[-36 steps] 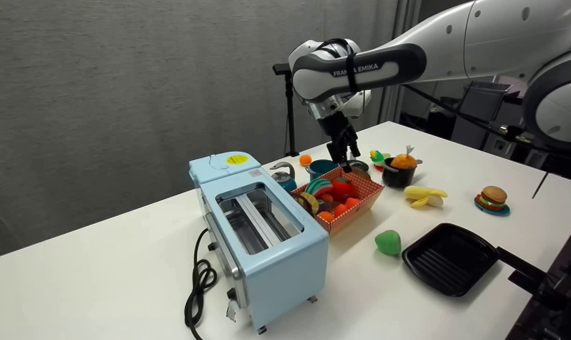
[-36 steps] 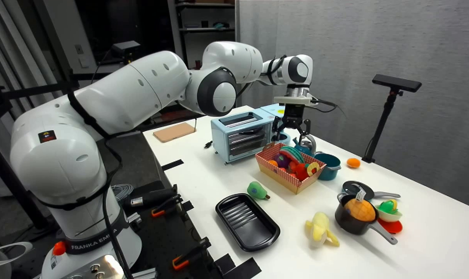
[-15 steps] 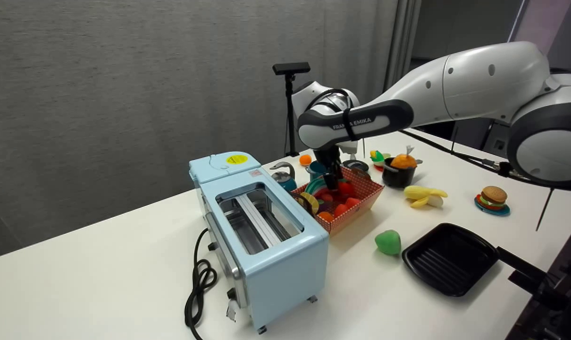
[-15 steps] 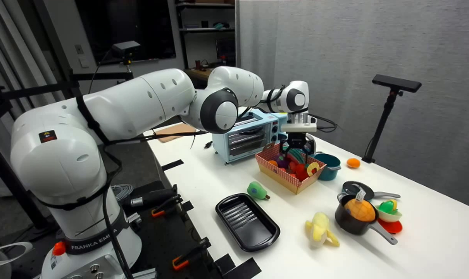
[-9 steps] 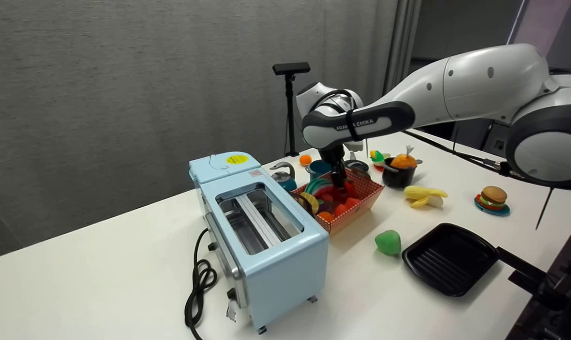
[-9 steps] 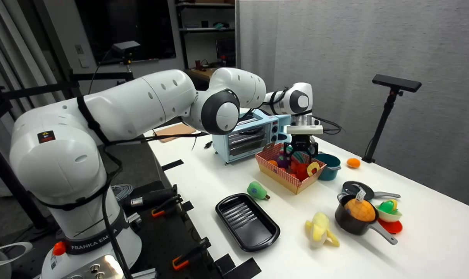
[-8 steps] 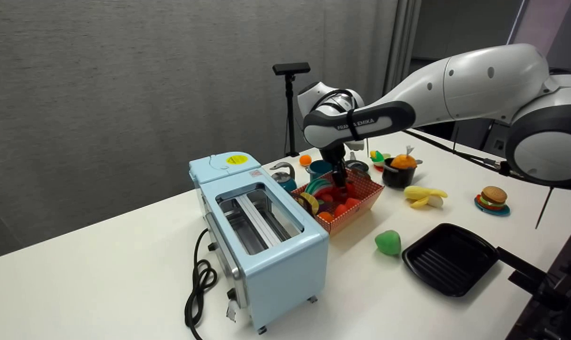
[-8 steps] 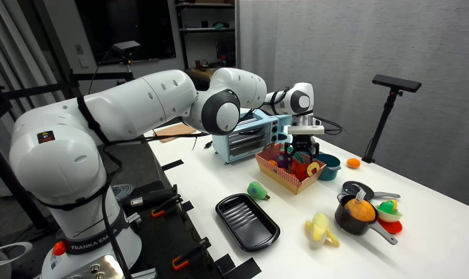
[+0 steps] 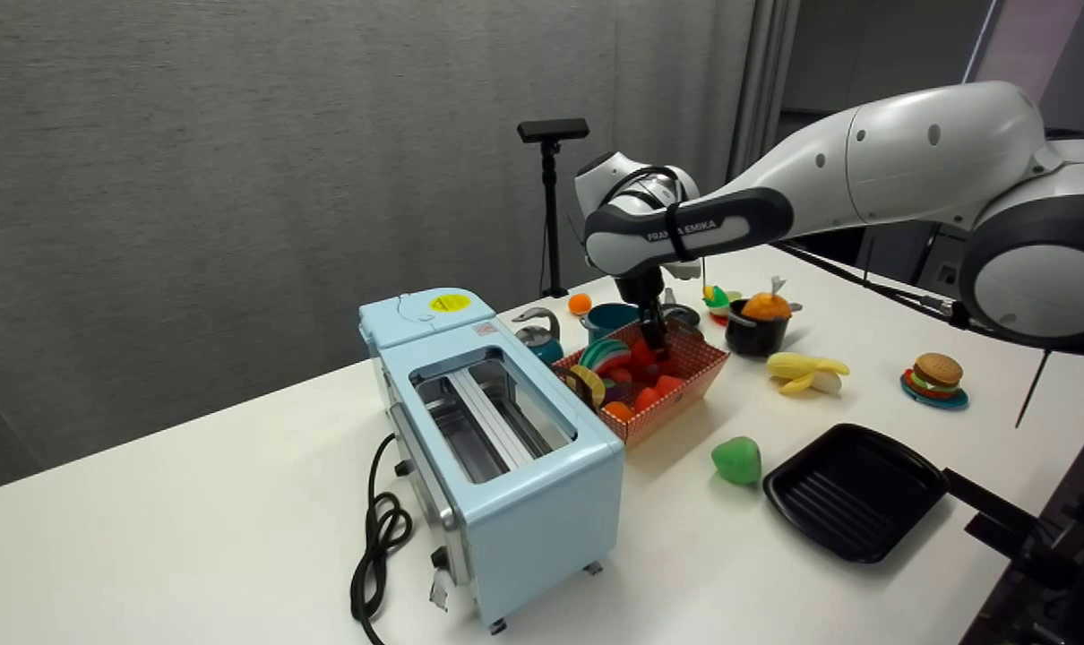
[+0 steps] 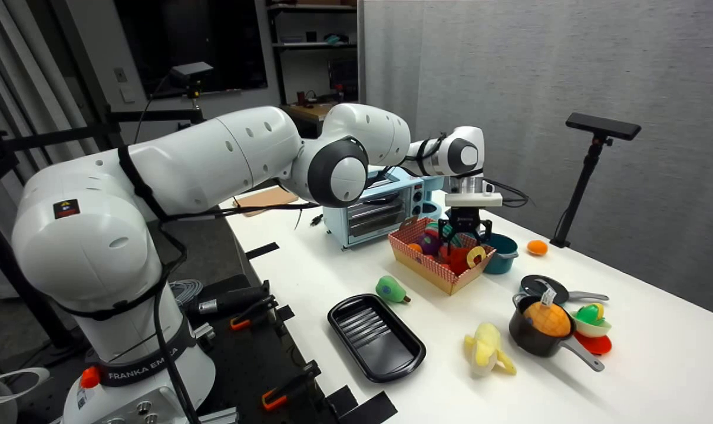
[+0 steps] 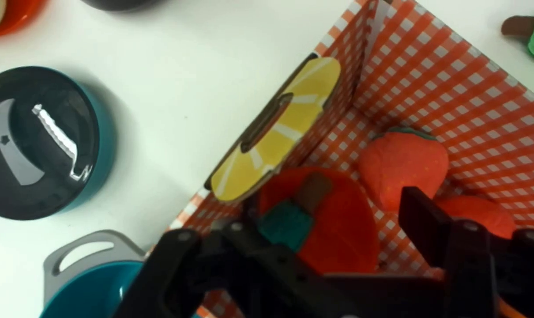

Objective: Put the red plush toy on the black tray

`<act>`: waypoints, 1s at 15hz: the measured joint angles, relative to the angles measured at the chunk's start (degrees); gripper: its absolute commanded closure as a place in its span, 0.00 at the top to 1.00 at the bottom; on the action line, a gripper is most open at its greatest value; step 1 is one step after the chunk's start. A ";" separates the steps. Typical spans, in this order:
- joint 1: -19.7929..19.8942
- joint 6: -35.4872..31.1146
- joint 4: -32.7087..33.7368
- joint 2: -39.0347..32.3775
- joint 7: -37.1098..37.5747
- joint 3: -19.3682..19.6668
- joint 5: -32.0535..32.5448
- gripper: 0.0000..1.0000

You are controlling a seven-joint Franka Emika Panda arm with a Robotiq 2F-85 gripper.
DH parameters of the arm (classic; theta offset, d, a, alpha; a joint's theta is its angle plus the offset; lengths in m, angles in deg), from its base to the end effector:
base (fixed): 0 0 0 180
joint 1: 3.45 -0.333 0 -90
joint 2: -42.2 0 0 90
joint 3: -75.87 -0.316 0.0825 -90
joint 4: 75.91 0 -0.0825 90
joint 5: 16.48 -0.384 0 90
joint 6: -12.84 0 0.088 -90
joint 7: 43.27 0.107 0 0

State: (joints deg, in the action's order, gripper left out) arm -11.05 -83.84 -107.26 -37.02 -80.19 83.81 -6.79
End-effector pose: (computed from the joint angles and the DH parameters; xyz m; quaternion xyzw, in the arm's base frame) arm 0.7752 0.0393 0.1351 0.9087 0.3707 -0.1560 0.1118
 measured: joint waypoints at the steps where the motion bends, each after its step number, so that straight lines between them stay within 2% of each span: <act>1: 0.03 0.02 0.00 -0.01 -0.14 0.01 0.00 0.83; 3: 0.05 0.06 -0.01 -0.09 -0.36 0.12 0.00 0.85; 5: 0.05 0.16 -0.01 -0.26 -0.41 0.32 0.00 0.95; 7: 0.07 0.21 0.00 -0.45 -0.38 0.57 0.00 1.00; 15: 0.10 1.84 0.05 -0.64 0.25 1.36 0.00 1.00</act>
State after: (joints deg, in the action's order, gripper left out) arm -10.95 -82.00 -107.21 -37.65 -79.94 85.17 -6.79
